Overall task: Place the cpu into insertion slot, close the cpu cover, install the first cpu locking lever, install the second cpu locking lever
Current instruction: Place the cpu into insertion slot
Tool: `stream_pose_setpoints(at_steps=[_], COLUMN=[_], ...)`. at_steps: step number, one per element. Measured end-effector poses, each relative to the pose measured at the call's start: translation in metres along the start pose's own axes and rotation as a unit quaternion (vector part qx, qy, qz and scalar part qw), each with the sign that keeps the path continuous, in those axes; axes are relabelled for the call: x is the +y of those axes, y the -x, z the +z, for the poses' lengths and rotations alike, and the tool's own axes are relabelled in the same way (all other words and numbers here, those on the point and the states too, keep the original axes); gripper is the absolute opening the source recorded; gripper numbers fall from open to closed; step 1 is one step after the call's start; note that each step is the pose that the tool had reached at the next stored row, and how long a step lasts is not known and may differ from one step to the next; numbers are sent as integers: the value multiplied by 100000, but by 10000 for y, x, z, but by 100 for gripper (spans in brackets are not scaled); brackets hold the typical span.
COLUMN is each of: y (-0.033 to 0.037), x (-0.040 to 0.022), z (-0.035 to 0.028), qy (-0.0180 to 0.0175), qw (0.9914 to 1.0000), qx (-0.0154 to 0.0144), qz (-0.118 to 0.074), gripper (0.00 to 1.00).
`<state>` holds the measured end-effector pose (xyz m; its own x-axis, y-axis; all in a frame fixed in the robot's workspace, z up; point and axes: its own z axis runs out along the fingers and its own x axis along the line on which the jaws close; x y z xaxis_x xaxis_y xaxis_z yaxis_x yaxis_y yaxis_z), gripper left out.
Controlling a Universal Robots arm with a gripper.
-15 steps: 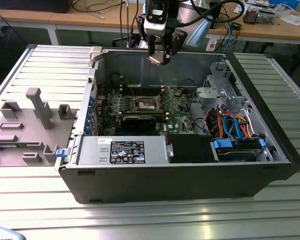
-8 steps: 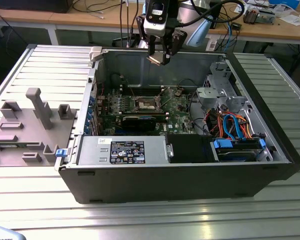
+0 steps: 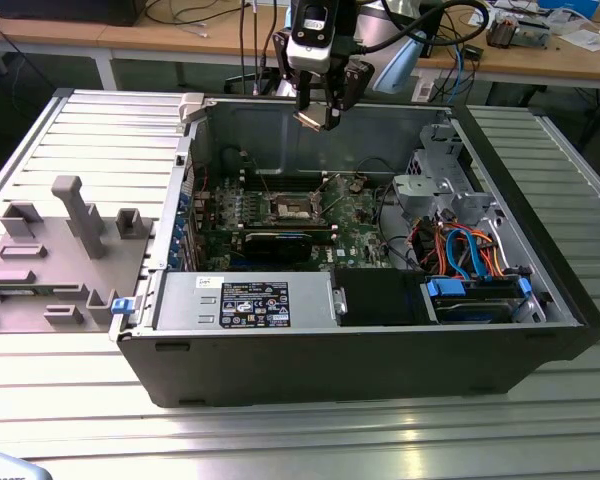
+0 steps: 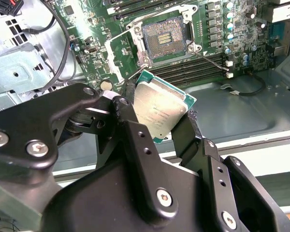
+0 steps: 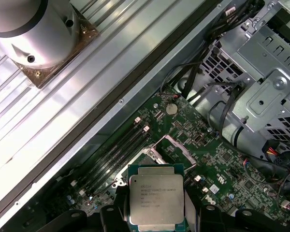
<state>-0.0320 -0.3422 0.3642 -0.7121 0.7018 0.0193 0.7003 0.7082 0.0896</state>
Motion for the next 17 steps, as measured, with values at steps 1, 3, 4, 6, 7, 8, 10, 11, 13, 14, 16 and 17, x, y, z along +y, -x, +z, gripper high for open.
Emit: stream_pose_setpoints(at_steps=[1,3,4,6,7,8,10,11,13,14,16,17], y=[0,0,0,0,0,0,0,0,0,0,0,0], x=[0,0,0,0,0,0,0,0,0,0,0,0], z=[0,0,0,0,0,0,0,0,0,0,0,0], qy=[0,0,3,3,3,3,4,5,8,9,8,8], qw=[100000,100000,100000,100000,100000,100000,100000,100000,99999,99999,99999,99999], qx=[1,-7,-10,-14,-18,-17,-23,-27,-33,-34,-41,-42], qz=[18,91,113,167,186,206,249,291,369,389,453,488], gripper=[55,55,55,55,55,55,55,55,55,55,55,55])
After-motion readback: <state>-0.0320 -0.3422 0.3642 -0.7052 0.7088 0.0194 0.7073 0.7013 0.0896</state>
